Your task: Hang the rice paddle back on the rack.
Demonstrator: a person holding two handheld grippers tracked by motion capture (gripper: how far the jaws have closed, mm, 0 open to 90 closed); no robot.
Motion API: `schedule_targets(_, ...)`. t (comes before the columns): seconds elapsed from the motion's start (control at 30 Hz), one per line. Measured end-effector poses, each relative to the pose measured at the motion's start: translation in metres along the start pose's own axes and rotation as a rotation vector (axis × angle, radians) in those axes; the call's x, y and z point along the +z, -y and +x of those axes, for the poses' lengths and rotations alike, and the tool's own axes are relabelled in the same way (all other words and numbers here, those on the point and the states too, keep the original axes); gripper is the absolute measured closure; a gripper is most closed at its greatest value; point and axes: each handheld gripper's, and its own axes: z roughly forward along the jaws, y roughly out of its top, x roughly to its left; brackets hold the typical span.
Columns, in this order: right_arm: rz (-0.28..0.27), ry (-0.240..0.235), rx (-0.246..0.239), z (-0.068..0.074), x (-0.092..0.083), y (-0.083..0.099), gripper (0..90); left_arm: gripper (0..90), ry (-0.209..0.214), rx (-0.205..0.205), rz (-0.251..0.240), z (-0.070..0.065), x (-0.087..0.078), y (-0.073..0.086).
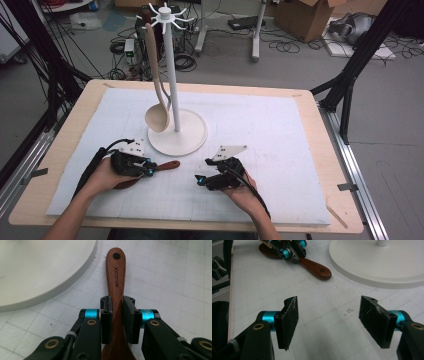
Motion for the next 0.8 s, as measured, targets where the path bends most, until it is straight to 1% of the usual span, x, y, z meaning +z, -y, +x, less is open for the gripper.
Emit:
schedule_targets(0.03,0.003,0.002,0.003,0.0003,0.0015,-0.0004,31.0,77.9,-0.001,0.007,0.007,0.0,-0.0003,-0.0003)
schedule_targets(0.1,0.015,0.004,0.003,-0.0004,0.0042,0.0,30.7,77.9,0.004,0.004,0.005,-0.0003,-0.0002,-0.0001)
schedule_targets(0.13,0.02,0.004,0.001,-0.0006,0.0051,0.0003,30.5,77.9,0.007,0.011,0.012,0.0004,-0.0008,-0.0002)
schedule_targets(0.27,0.023,0.004,0.003,0.0,0.005,0.0005,30.5,77.7,0.01,-0.001,0.0,0.0003,0.0016,-0.0001)
schedule_targets(0.3,0.021,0.005,0.005,-0.0003,0.0047,0.0005,30.5,77.0,0.011,0.011,0.024,0.001,0.0025,-0.0004)
schedule_targets(0.33,0.021,0.006,0.009,-0.0005,0.0041,0.0005,30.4,76.1,0.009,-0.004,0.013,-0.0007,0.0033,-0.0002)
schedule_targets(0.43,0.013,0.008,0.011,-0.0013,0.0023,0.0006,30.2,76.2,0.012,-0.005,0.011,0.0,0.0031,0.0002)
schedule_targets(0.47,0.014,0.01,0.015,-0.0011,0.0015,0.0005,30.3,76.2,0.011,-0.009,0.003,-0.0006,0.0038,0.0007)
schedule_targets(0.5,0.01,0.009,0.015,-0.0011,0.0009,0.0006,30.2,76.3,0.013,-0.006,0.008,0.0005,0.0034,0.001)
schedule_targets(0.53,0.008,0.011,0.006,-0.0014,0.0005,0.0008,30.2,76.5,0.017,-0.018,0.003,0.0011,0.0035,0.0015)
schedule_targets(0.57,0.009,0.011,0.007,-0.0013,0.0004,0.0009,30.2,76.7,0.021,-0.021,-0.003,0.0014,0.004,0.0019)
schedule_targets(0.6,0.01,0.011,0.007,-0.0014,0.0003,0.0011,30.2,76.9,0.023,-0.014,0.003,0.0013,0.0037,0.0014)
schedule_targets(0.63,0.01,0.011,0.01,-0.0014,0.0004,0.0011,30.2,77.0,0.014,-0.004,0.006,0.0005,0.0036,0.0011)
schedule_targets(0.67,0.007,0.011,0.008,-0.0016,0.0008,0.001,30.2,77.1,0.009,-0.002,0.008,-0.0006,0.0035,0.0006)
schedule_targets(0.7,0.006,0.011,0.006,-0.0017,0.0011,0.0009,30.2,77.2,0.007,0.006,0.019,-0.0003,0.0028,0.0001)
schedule_targets(0.73,0.004,0.011,0.011,-0.0013,0.0014,0.0008,30.1,77.3,0.007,-0.003,0.007,-0.0008,0.0037,0.0003)
schedule_targets(0.8,0.003,0.013,0.012,-0.0007,0.0016,0.0006,30.1,77.4,0.007,0.0,0.009,-0.0008,0.0035,-0.0001)
